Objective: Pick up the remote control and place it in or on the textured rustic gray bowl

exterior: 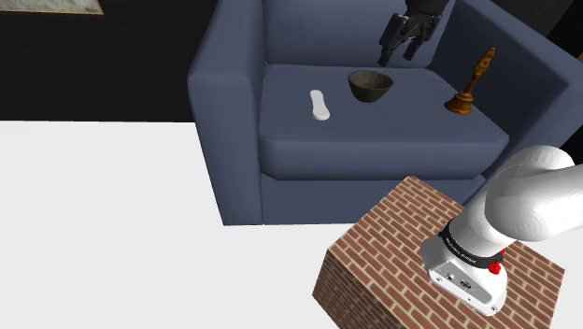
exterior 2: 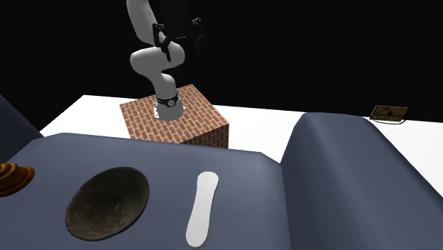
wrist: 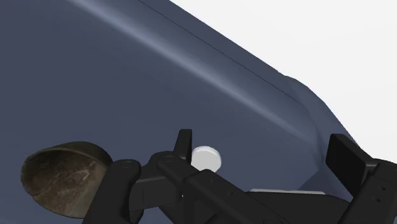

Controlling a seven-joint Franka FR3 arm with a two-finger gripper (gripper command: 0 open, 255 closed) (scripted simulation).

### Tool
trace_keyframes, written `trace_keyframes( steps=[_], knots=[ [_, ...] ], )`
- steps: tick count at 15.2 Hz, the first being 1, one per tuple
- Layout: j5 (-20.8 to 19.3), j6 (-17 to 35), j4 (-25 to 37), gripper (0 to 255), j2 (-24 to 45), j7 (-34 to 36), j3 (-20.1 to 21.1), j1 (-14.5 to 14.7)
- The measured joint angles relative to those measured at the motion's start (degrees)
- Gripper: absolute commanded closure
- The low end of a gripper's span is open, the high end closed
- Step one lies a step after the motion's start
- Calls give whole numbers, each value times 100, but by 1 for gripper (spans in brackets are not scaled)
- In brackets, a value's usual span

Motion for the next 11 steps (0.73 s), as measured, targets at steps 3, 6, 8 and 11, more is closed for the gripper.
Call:
trace_keyframes(
  steps=[3, 6, 8, 11],
  knots=[
    [5, 170, 9, 0, 217, 72, 1, -30],
    [14, 478, 146, 0, 748, 222, -8, -98],
    [14, 746, 272, 0, 1199, 311, -34, -151],
    [28, 1040, 492, 0, 1804, 471, -54, -215]
  ],
)
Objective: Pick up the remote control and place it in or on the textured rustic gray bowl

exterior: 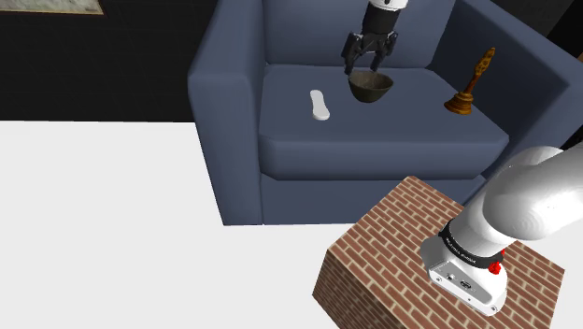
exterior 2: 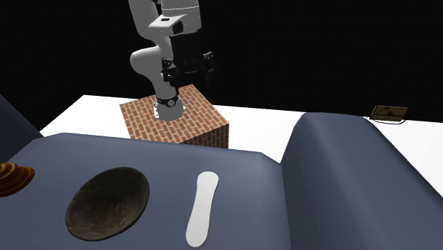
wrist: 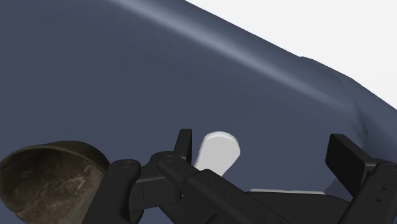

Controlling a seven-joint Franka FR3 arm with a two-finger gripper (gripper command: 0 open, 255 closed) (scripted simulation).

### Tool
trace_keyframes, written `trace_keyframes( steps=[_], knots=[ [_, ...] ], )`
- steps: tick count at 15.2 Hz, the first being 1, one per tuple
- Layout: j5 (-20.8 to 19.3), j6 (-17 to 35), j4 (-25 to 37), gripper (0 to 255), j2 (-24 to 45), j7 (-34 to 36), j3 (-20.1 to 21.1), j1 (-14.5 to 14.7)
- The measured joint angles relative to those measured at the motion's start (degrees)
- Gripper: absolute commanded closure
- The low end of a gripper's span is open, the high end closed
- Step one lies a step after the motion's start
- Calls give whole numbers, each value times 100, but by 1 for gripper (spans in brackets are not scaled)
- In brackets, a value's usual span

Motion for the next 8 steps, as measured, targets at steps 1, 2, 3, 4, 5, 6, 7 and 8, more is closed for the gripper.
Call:
trace_keyframes(
  steps=[1, 2, 3, 4, 5, 6, 7, 8],
  knots=[
    [6, 108, 79, 0, 216, 57, -5, -18],
    [9, 222, 202, 0, 480, 84, -32, -45],
    [15, 317, 247, 0, 654, 139, -40, -63],
    [22, 396, 388, 0, 897, 176, -60, -85],
    [30, 463, 514, 0, 1123, 220, -75, -104],
    [39, 537, 586, 0, 1303, 266, -89, -122],
    [50, 590, 735, 0, 1532, 289, -117, -148],
    [64, 668, 861, 0, 1767, 340, -129, -162]
  ],
)
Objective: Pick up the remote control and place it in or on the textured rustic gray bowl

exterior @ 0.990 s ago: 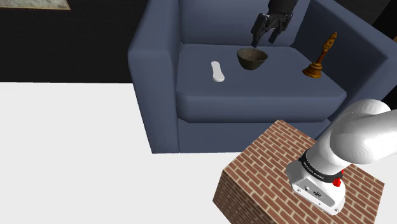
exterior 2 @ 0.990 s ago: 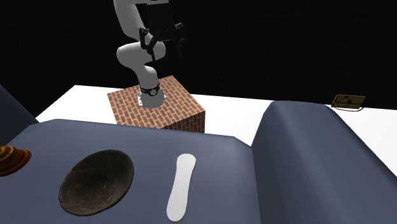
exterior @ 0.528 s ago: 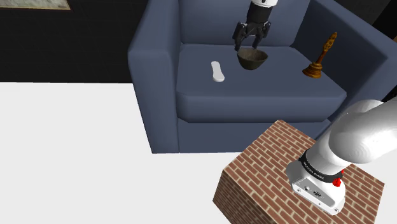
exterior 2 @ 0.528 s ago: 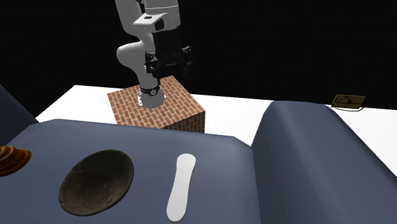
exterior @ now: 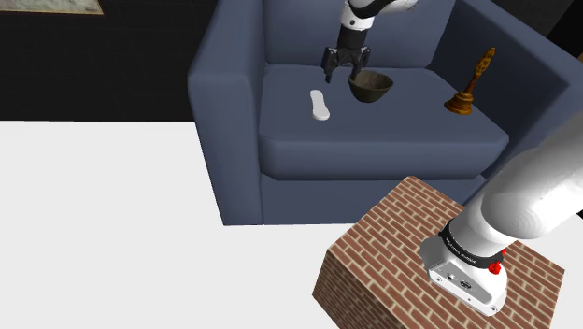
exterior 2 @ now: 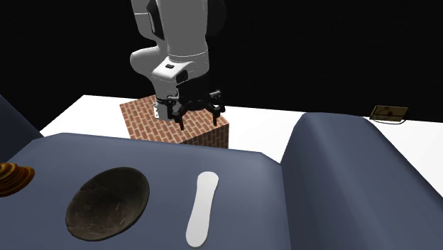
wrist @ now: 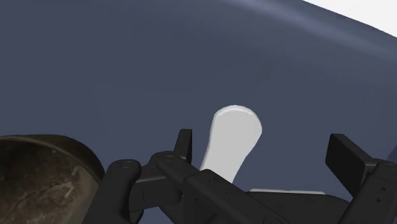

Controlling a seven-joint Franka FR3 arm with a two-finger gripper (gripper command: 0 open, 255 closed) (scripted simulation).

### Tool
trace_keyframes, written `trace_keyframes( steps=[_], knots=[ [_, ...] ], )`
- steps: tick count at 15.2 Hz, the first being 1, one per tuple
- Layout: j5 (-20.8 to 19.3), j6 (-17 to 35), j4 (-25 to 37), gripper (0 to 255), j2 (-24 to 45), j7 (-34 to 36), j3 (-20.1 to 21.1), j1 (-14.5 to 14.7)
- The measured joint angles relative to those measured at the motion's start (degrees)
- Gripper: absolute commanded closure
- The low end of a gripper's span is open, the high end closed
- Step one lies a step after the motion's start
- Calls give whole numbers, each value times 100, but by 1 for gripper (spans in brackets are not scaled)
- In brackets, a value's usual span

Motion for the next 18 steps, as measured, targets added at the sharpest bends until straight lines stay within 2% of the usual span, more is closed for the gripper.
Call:
trace_keyframes(
  steps=[7, 14, 18],
  knots=[
    [136, 244, 1081, 0, 1540, 302, -105, -111],
    [340, 146, 2525, 0, 3112, 509, -227, -307],
    [382, 243, 2701, 0, 3418, 518, -240, -355]
  ],
)
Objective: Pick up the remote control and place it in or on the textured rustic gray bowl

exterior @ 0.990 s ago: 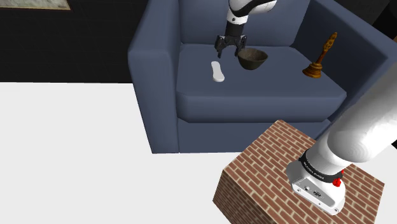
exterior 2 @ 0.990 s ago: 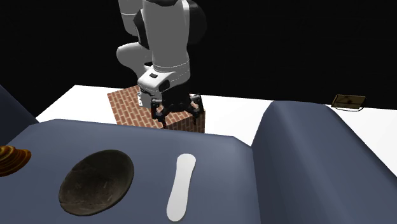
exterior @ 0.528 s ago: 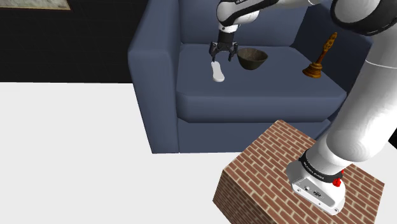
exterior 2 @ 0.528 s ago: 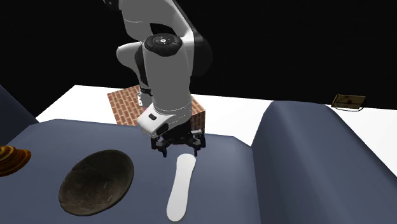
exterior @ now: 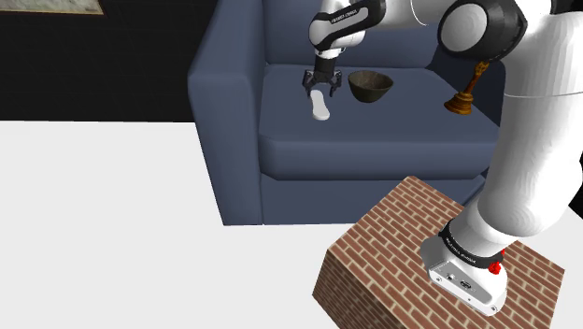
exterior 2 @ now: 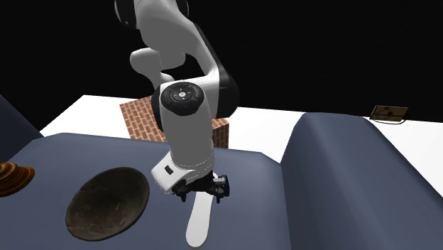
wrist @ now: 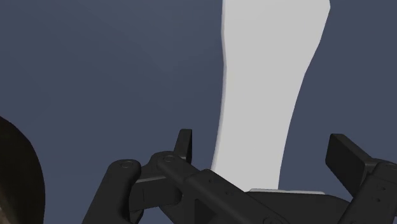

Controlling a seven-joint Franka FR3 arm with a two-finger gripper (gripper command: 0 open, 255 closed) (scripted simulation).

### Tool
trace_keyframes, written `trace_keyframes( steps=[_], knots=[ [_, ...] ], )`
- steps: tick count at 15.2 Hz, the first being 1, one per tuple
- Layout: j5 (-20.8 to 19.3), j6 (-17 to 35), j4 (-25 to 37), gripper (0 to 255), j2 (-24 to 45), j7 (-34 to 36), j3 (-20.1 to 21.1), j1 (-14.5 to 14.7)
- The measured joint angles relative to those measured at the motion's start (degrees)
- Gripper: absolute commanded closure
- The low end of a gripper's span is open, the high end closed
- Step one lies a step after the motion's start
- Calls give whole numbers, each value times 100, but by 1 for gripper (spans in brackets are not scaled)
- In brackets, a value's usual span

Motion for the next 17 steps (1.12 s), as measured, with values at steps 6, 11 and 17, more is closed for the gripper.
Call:
trace_keyframes(
  steps=[6, 11, 17],
  knots=[
    [23, 317, -138, 0, 181, -8, 12, 0],
    [24, 338, -145, 0, 193, -5, 14, 3],
    [24, 337, -145, 255, 192, -4, 14, 2]
  ],
)
